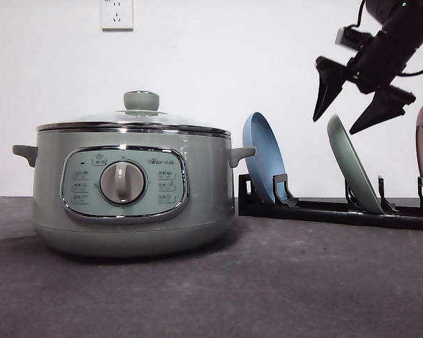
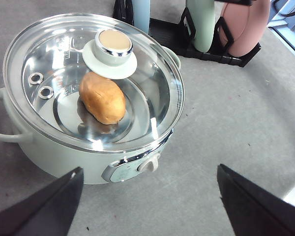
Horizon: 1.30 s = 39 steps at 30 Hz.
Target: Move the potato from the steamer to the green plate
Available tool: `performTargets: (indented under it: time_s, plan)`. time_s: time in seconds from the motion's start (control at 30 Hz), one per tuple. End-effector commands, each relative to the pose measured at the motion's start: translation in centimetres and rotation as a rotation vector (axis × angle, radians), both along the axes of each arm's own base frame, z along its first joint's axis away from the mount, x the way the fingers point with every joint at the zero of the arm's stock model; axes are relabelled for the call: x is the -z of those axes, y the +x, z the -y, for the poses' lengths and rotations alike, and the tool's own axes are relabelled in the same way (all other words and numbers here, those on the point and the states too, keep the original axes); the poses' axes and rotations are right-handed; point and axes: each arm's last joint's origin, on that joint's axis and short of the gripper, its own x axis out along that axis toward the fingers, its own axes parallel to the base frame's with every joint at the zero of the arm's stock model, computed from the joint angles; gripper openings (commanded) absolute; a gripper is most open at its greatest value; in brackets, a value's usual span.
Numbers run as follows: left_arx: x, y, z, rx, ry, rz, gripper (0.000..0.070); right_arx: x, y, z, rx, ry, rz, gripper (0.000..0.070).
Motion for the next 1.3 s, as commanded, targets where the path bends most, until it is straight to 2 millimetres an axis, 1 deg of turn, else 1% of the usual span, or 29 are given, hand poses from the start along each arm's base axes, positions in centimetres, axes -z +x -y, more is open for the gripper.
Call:
performTargets:
  time_s: [0.0,0.07,0.17,0.23,0.33,0.4,0.53,0.57,0.67,0.7,0.87,1.07,1.17,1.27]
  plan:
    - [-0.8,0.0,0.1,0.007,-0.006,0.032,0.0556,0.1,0.7,-0.2,0.011,-0.001,0.010,0.0450]
    - [-0.8,0.0,0.1,0.007,-0.006,0.032,0.0556,0.4,0.9,-0.3,0.019,-0.010,0.005,0.0399]
    - [-0.8,0.0,0.1,0.008,-0.006,0.032,0.0556,0.5,0.9,-0.3,0.030,-0.021,0.004,0.0289]
    - [-0.8,0.0,0.1,0.007,-0.006,0.032,0.0556,0.5,0.9,-0.3,0.029,-0.021,0.003,0.0244]
    - [-0.8,0.0,0.1,0.008,-0.006,0.032,0.0556,0.5,0.9,-0.3,0.029,-0.020,0.002,0.0210]
    - [-0.8,0.0,0.1,0.008,-0.006,0.032,0.0556,0.5,0.9,-0.3,0.028,-0.019,0.002,0.0175]
    - [-0.8,0.0,0.1,0.008,-0.006,0.032,0.0556,0.5,0.9,-0.4,0.011,-0.005,0.000,0.0157]
    - [-0.8,0.0,0.1,0.007,-0.006,0.032,0.0556,0.5,0.9,-0.4,0.007,-0.001,-0.001,0.0143]
    - [-0.8,0.0,0.1,0.008,-0.006,0.032,0.0556,0.5,0.9,-0.5,0.006,-0.002,-0.001,0.0062]
    - [-0.8,0.0,0.1,0.008,-0.006,0.032,0.0556,0.5,0.9,-0.5,0.006,-0.002,-0.001,0.0049]
    - [-0.8,0.0,0.1,0.008,-0.006,0.032,0.0556,0.5,0.9,-0.5,0.007,-0.002,-0.001,0.0008]
    - [-0.8,0.0,0.1,0.008,-0.006,0.032,0.0556,0.3,0.8,-0.5,0.017,0.013,-0.003,0.0007]
    - [-0.8,0.0,0.1,0.007,-0.006,0.032,0.0556,-0.3,0.5,-0.6,0.008,0.023,0.012,0.0007]
    - [-0.8,0.0,0.1,0.008,-0.006,0.032,0.0556,-1.4,0.0,-0.9,-0.019,0.052,0.048,0.0007]
